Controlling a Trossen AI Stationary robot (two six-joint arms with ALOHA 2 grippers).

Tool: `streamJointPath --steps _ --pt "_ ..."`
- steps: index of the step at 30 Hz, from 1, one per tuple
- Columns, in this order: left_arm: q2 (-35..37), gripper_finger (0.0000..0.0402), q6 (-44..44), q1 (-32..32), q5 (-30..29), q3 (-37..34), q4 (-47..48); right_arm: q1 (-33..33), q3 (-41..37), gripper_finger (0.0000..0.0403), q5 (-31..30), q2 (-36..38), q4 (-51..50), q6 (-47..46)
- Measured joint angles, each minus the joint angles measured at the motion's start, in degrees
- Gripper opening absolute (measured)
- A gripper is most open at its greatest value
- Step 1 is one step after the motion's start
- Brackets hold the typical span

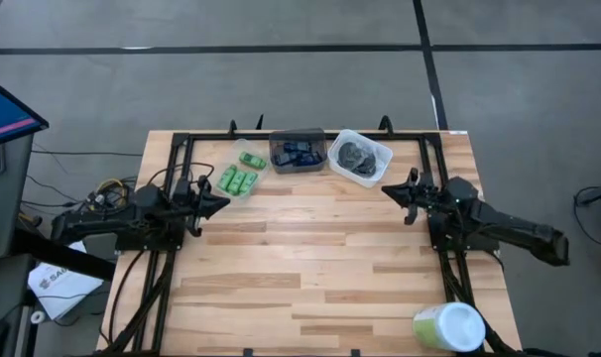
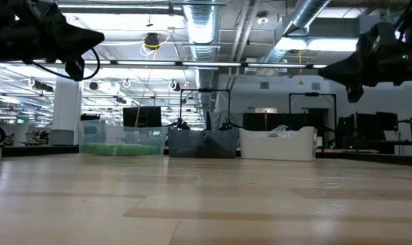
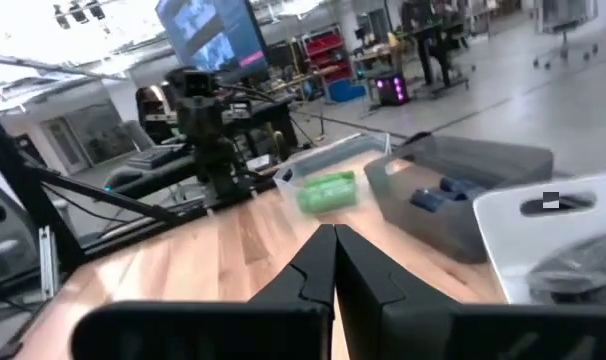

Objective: Pick & Place Travel size toiletries
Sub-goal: Return to Home Position

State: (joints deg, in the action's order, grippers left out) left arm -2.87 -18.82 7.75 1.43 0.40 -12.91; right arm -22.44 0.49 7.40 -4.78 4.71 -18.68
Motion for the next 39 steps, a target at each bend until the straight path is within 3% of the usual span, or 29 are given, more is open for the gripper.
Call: streamJointPath --steps 10,39 --pt "-0.5 0.0 0.4 0.0 -0.1 0.0 0.1 6.7 0.0 0.0 -6.1 -2.0 -4.0 10.0" --pt "-0.6 0.0 0.3 0.0 -0.1 0.0 -0.2 6.6 0.0 0.0 -6.4 -2.0 -4.2 10.1"
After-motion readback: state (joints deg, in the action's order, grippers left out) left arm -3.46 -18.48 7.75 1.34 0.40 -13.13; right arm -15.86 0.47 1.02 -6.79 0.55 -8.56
